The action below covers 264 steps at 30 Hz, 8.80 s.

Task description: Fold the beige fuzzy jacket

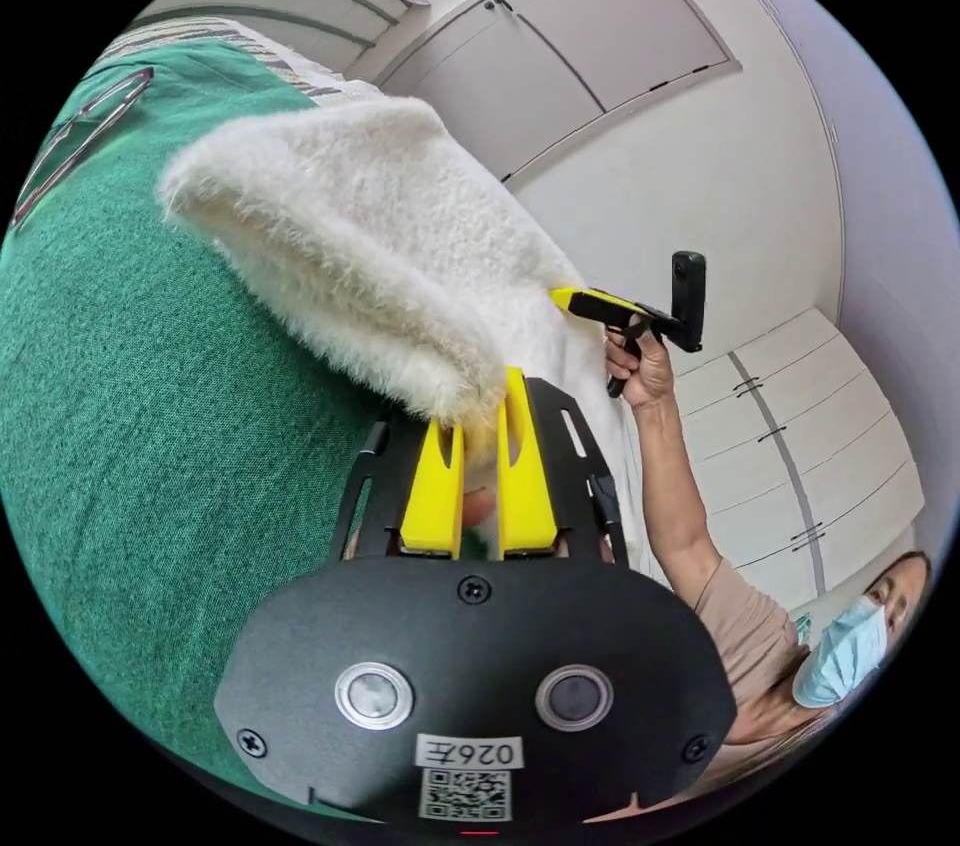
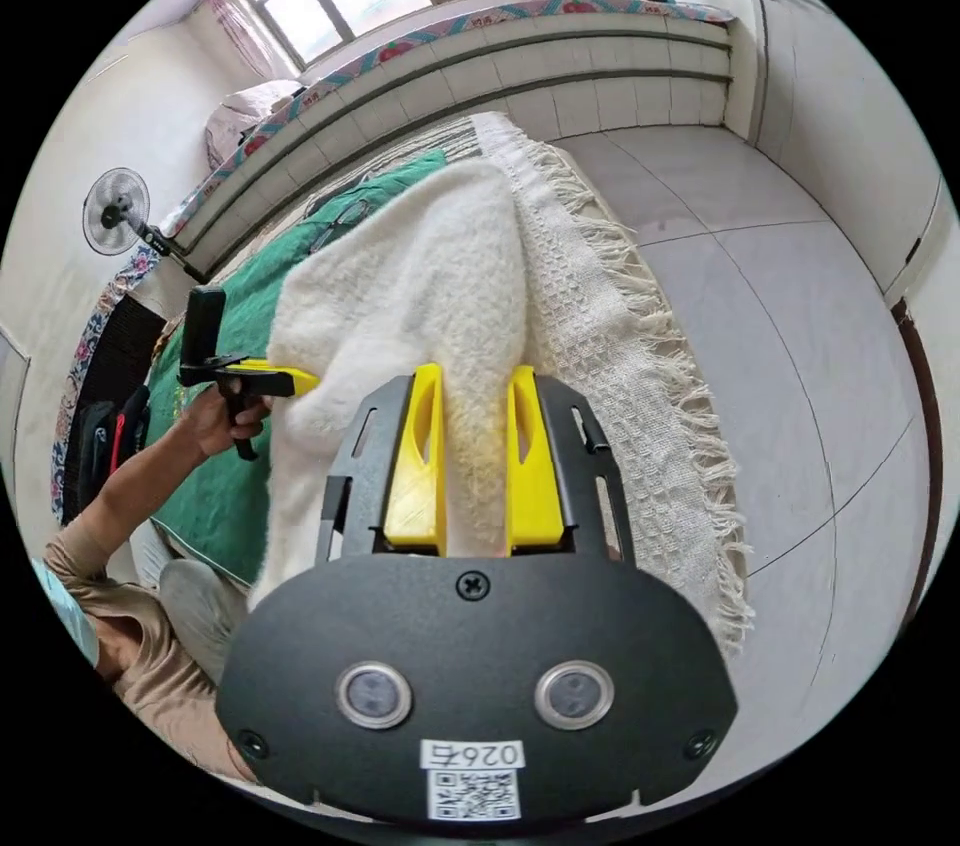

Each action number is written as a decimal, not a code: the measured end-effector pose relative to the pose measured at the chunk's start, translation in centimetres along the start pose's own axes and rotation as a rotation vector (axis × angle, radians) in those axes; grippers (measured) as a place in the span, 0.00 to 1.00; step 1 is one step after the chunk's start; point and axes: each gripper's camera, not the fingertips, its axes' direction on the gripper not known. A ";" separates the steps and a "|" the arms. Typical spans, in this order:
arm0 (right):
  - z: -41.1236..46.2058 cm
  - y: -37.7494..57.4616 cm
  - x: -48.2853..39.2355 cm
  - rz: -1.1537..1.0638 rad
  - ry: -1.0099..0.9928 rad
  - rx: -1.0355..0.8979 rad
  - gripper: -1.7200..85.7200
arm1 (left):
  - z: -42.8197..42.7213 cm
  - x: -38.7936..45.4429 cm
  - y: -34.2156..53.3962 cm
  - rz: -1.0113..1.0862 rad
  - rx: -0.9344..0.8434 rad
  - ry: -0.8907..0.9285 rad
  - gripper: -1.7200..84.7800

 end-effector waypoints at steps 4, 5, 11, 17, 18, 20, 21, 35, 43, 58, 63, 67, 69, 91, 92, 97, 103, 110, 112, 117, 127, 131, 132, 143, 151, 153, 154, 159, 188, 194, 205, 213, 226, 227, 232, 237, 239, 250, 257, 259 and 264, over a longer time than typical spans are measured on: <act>-3.7 2.7 -8.0 -0.112 0.253 0.137 0.02 | -3.6 1.8 2.4 0.096 0.066 0.037 0.07; -5.0 3.6 -10.8 -0.160 0.316 0.167 0.02 | -5.2 2.7 3.4 0.139 0.077 0.047 0.07; -13.7 8.7 -23.4 -0.318 0.383 0.364 0.01 | -17.9 8.7 9.7 0.270 0.250 0.101 0.07; -21.6 13.3 -36.9 -0.501 0.249 0.550 0.01 | -35.3 18.1 20.9 0.425 0.414 -0.105 0.07; -22.4 14.0 -39.8 -0.544 0.210 0.572 0.01 | -38.6 19.9 23.7 0.448 0.438 -0.171 0.07; -23.2 14.8 -44.1 -0.606 0.149 0.593 0.01 | -43.3 22.4 28.0 0.466 0.469 -0.270 0.07; -23.5 15.2 -46.7 -0.641 0.097 0.601 0.01 | -46.1 23.9 30.8 0.472 0.493 -0.332 0.07; -3.2 11.8 -66.2 -0.596 -0.340 0.293 0.02 | -61.1 7.2 43.0 -0.113 0.589 -0.639 0.09; 6.8 10.6 -64.3 -0.558 -0.412 0.104 0.04 | -66.9 -0.6 52.1 -0.340 0.711 -0.572 0.02; 11.9 19.8 -78.7 -1.128 -0.556 -0.126 0.17 | -58.4 -2.0 43.0 -0.338 0.207 -0.830 0.17; 13.5 19.1 -79.5 -1.171 -0.471 -0.173 0.07 | -58.2 -1.5 42.8 -0.291 0.230 -0.765 0.11; 11.4 16.2 -75.7 -1.049 -0.430 -0.056 0.01 | -57.8 0.3 42.0 -0.270 0.283 -0.742 0.09; 9.3 13.4 -71.7 -0.917 -0.512 -0.023 0.01 | -57.0 1.9 39.8 -0.229 0.323 -0.707 0.09; 9.2 6.4 -35.0 0.157 -0.745 0.076 0.03 | -22.6 12.7 20.4 0.402 -0.297 -1.245 0.08; 8.2 6.2 -35.8 0.124 -0.699 0.134 0.03 | -22.9 14.2 21.2 0.486 -0.263 -1.292 0.07; 6.5 5.0 -42.8 -0.145 -0.594 0.221 0.01 | -29.5 17.9 27.6 0.538 -0.130 -1.167 0.02; 11.7 5.8 -57.1 -0.608 -0.544 -0.011 0.06 | -43.6 15.0 40.7 0.182 0.021 -0.904 0.08; 18.7 7.1 -70.0 -0.795 -0.536 -0.181 0.13 | -45.4 15.3 49.8 0.209 0.034 -0.947 0.22; 20.6 7.1 -72.3 -0.803 -0.484 -0.232 0.14 | -43.8 14.8 49.1 0.243 -0.075 -0.959 0.23; 24.6 7.0 -77.6 -0.889 -0.322 -0.301 0.02 | -41.5 12.4 46.0 0.314 -0.372 -0.902 0.05; 23.4 5.6 -76.6 -0.781 -0.339 -0.225 0.08 | -44.5 12.2 46.4 0.315 -0.291 -0.856 0.02; 25.8 4.9 -76.8 -0.703 -0.447 -0.269 0.02 | -46.4 12.6 45.7 0.307 -0.233 -0.831 0.02; 25.6 4.6 -77.1 -0.711 -0.438 -0.267 0.01 | -47.6 12.9 45.5 0.302 -0.192 -0.827 0.02; 17.7 -6.6 -83.8 -0.821 -0.356 0.173 0.00 | -63.4 15.4 35.0 0.335 0.168 -1.188 0.02; 22.5 -19.0 -90.3 -0.781 -0.048 0.408 0.00 | -70.8 3.4 24.6 0.026 0.250 -1.388 0.01; 27.7 -23.5 -90.2 -0.642 0.142 0.273 0.01 | -71.8 -2.0 23.8 -0.212 0.187 -1.454 0.01; 28.5 -24.1 -89.7 -0.618 0.147 0.247 0.01 | -72.0 -2.7 24.1 -0.228 0.191 -1.442 0.01; 29.0 -22.3 -83.2 -0.603 -0.276 0.214 0.00 | -71.3 -2.0 30.1 0.002 0.410 -1.040 0.01; 31.9 -21.8 -57.3 -0.379 -0.090 -0.214 0.03 | -69.9 -9.8 27.8 -0.051 -0.121 -0.906 0.06; 24.4 -24.5 -60.0 -0.520 0.036 0.122 0.01 | -76.4 -7.5 24.9 -0.082 0.216 -1.030 0.05; 25.7 -25.4 -60.3 -0.404 -0.330 -0.009 0.08 | -72.8 -5.1 26.1 0.006 0.237 -0.791 0.08; 32.4 -20.9 -70.4 -0.640 -0.295 -0.319 0.02 | -61.1 -5.7 22.3 0.065 -0.230 -0.745 0.05; 15.8 -1.0 -63.1 -1.043 -0.561 -0.532 0.01 | -51.6 8.7 36.0 0.276 -0.470 -0.154 0.01; 17.3 0.8 -62.4 -1.005 -0.450 -0.625 0.01 | -50.8 8.4 37.2 0.226 -0.510 -0.201 0.01; 15.1 0.9 -57.2 -0.824 -0.290 -0.567 0.03 | -55.9 9.6 40.7 0.105 -0.384 -0.515 0.01; 11.5 -5.5 -48.0 -0.439 -0.329 -0.296 0.11 | -67.0 8.0 44.2 -0.207 0.128 -0.628 0.05; 12.8 -7.7 -45.4 -0.306 -0.345 -0.267 0.15 | -68.8 5.7 44.6 -0.334 0.192 -0.632 0.12; 18.2 -11.4 -44.7 -0.220 -0.375 -0.404 0.02 | -71.3 -1.3 43.8 -0.509 0.281 -0.370 0.09; 14.6 -3.6 -43.3 -0.392 -0.526 -0.706 0.03 | -76.5 -0.6 50.4 -0.502 0.281 -0.307 0.13; 14.0 -3.9 -42.7 -0.397 -0.444 -0.670 0.05 | -79.5 -0.2 51.8 -0.496 0.483 -0.357 0.16; 11.3 -12.4 -39.4 -0.228 -0.406 -0.249 0.09 | -84.0 -2.0 46.4 -0.410 0.621 -0.510 0.17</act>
